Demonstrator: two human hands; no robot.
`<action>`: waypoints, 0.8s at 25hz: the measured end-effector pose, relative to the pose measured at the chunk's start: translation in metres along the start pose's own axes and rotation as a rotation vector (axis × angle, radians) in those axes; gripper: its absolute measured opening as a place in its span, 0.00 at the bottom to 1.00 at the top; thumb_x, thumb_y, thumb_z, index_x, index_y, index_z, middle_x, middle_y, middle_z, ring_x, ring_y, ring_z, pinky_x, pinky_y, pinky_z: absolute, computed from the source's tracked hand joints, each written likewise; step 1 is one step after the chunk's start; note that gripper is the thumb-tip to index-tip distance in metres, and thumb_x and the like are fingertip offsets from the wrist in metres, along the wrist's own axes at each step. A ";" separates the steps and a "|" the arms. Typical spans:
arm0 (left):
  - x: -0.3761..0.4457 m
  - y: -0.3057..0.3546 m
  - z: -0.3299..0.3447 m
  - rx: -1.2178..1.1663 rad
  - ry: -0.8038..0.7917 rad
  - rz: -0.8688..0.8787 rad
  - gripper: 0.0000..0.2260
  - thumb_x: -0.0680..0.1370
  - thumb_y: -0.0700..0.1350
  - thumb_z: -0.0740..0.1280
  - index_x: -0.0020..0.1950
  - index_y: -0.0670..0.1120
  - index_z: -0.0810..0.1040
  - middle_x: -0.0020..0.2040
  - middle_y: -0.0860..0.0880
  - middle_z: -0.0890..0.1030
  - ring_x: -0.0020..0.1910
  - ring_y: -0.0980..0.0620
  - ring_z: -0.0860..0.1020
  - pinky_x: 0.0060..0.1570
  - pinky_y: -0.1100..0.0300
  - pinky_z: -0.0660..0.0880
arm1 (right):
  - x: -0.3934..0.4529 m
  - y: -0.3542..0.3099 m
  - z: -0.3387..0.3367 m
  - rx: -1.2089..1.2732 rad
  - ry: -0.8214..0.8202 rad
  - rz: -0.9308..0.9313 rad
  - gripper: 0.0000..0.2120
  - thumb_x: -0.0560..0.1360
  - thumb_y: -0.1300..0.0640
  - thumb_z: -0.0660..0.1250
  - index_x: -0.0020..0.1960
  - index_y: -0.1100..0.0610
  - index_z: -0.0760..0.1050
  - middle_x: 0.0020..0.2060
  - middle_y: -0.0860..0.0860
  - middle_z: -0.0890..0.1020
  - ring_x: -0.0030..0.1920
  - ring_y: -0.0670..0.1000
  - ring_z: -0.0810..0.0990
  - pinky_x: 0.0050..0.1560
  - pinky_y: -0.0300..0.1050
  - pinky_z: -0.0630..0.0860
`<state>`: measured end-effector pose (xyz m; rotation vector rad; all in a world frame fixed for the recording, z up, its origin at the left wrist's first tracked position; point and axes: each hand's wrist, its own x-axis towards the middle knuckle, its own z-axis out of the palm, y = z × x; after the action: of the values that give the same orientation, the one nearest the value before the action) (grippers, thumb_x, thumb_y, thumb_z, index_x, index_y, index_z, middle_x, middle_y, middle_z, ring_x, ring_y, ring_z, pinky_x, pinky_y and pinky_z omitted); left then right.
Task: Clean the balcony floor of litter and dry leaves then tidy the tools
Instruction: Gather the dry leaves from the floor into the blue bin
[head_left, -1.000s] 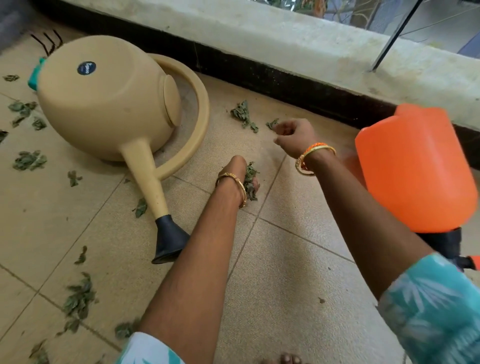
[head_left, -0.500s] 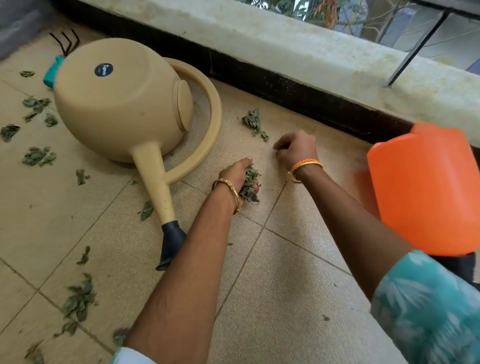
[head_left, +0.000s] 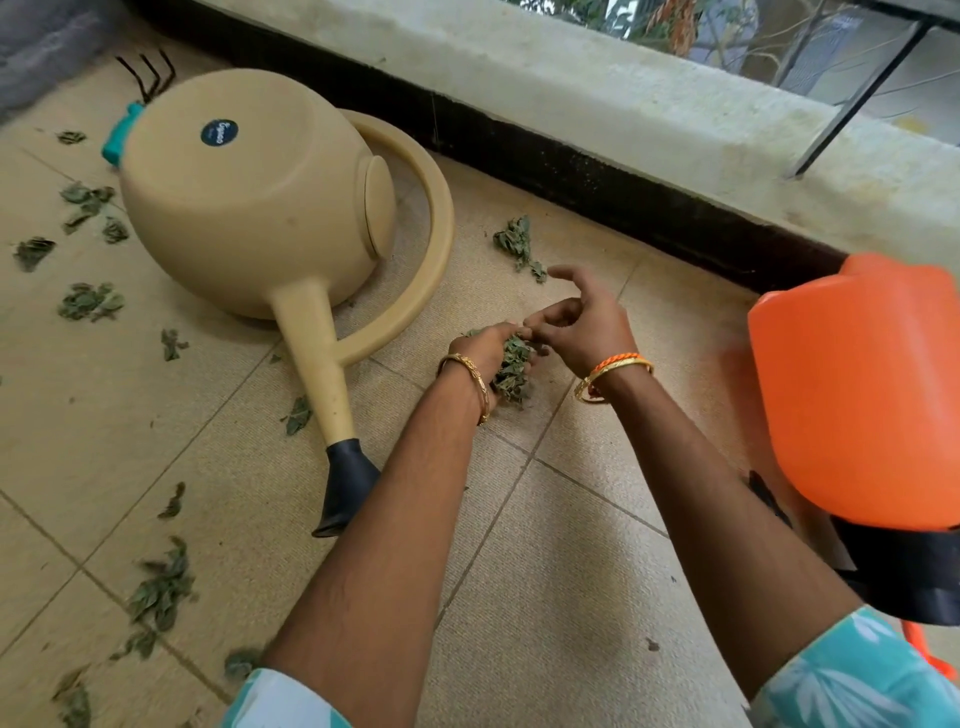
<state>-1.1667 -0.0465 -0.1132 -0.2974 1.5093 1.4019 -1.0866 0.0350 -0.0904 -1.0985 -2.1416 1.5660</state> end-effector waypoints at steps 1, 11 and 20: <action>0.000 0.000 -0.002 -0.032 -0.012 -0.021 0.09 0.79 0.44 0.63 0.42 0.41 0.75 0.28 0.45 0.78 0.22 0.53 0.74 0.23 0.66 0.71 | 0.003 -0.002 -0.003 0.055 -0.030 0.033 0.28 0.70 0.70 0.70 0.66 0.53 0.68 0.40 0.50 0.82 0.40 0.46 0.83 0.42 0.36 0.79; -0.009 0.013 -0.018 -0.181 0.046 -0.041 0.08 0.75 0.40 0.64 0.38 0.43 0.67 0.31 0.47 0.71 0.25 0.54 0.70 0.22 0.68 0.69 | 0.082 -0.008 0.004 -0.458 -0.056 -0.054 0.29 0.70 0.72 0.62 0.68 0.52 0.68 0.70 0.54 0.65 0.69 0.55 0.65 0.64 0.48 0.71; -0.025 0.019 -0.027 -0.195 -0.126 -0.037 0.07 0.76 0.34 0.58 0.38 0.42 0.69 0.36 0.45 0.79 0.36 0.51 0.78 0.21 0.70 0.70 | 0.085 0.026 0.016 -0.900 0.023 -0.493 0.12 0.78 0.64 0.59 0.57 0.62 0.78 0.59 0.59 0.77 0.58 0.59 0.76 0.56 0.50 0.74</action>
<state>-1.1819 -0.0746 -0.0873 -0.3483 1.2622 1.5127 -1.1430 0.0876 -0.1380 -0.6542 -2.8680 0.3475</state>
